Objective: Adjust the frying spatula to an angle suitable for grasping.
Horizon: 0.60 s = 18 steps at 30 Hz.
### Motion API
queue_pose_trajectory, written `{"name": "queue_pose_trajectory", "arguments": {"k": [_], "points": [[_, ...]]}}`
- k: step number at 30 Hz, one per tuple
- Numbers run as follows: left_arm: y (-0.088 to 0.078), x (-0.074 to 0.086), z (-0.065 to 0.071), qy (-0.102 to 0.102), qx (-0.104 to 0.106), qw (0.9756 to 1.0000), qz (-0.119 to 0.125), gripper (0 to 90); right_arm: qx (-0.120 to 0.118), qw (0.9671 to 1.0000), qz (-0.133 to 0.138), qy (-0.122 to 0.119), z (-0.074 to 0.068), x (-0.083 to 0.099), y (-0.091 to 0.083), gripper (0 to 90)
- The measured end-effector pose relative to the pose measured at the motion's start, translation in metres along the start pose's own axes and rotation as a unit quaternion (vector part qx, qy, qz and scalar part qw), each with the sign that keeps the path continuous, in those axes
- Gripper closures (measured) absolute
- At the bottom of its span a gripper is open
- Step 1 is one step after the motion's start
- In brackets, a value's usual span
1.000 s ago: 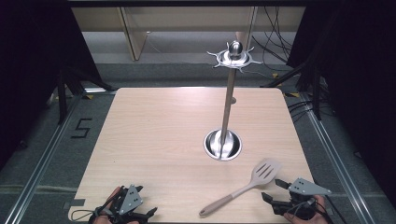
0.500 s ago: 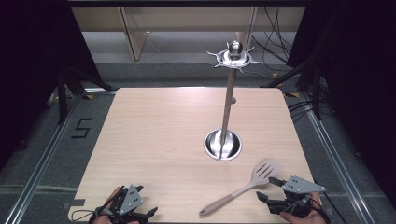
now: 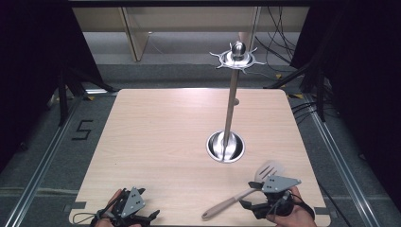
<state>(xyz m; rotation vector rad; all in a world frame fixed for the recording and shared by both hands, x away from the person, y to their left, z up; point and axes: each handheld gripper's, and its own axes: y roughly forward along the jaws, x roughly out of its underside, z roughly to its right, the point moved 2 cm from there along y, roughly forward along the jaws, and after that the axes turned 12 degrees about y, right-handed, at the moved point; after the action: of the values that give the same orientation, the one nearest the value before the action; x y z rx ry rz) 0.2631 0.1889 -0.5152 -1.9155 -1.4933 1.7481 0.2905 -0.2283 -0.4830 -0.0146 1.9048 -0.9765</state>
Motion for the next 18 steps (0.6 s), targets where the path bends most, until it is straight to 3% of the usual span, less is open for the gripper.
{"name": "queue_pose_trajectory", "arguments": {"k": [3, 4, 5, 7, 9, 14, 15, 18], "points": [[0.0, 0.0, 0.0, -0.003, 0.001, 1.0, -0.003, 15.2, 0.003, 0.9999, -0.014, -0.002, -0.002, -0.002, 0.005, 30.5], [0.0, 0.0, 0.001, -0.003, -0.001, 1.0, 0.001, 15.2, 0.001, 0.9995, -0.026, -0.019, -0.003, -0.004, 0.012, 30.8], [0.002, 0.0, 0.002, -0.013, -0.004, 0.9998, 0.012, 15.2, 0.006, 0.9994, -0.031, -0.017, -0.004, -0.005, 0.014, 30.9], [0.0, 0.0, 0.0, 0.004, -0.002, 1.0, -0.003, 15.2, 0.003, 0.9986, -0.044, -0.028, -0.007, -0.006, 0.019, 31.1], [0.0, 0.0, 0.002, -0.005, 0.0, 1.0, 0.002, 15.2, 0.001, 0.9979, -0.055, -0.035, -0.009, -0.008, 0.024, 31.7], [-0.001, 0.0, 0.0, 0.001, 0.0, 1.0, -0.003, 15.2, -0.009, 0.9961, -0.077, -0.042, -0.01, -0.009, 0.033, 31.7], [-0.001, 0.0, 0.0, 0.001, 0.001, 1.0, -0.006, 15.2, -0.008, 0.9944, -0.09, -0.054, -0.009, -0.009, 0.037, 31.7], [-0.001, 0.0, 0.0, 0.0, -0.003, 1.0, -0.006, 15.2, -0.002, 0.9941, -0.095, -0.053, -0.01, -0.008, 0.043, 31.8]]}}
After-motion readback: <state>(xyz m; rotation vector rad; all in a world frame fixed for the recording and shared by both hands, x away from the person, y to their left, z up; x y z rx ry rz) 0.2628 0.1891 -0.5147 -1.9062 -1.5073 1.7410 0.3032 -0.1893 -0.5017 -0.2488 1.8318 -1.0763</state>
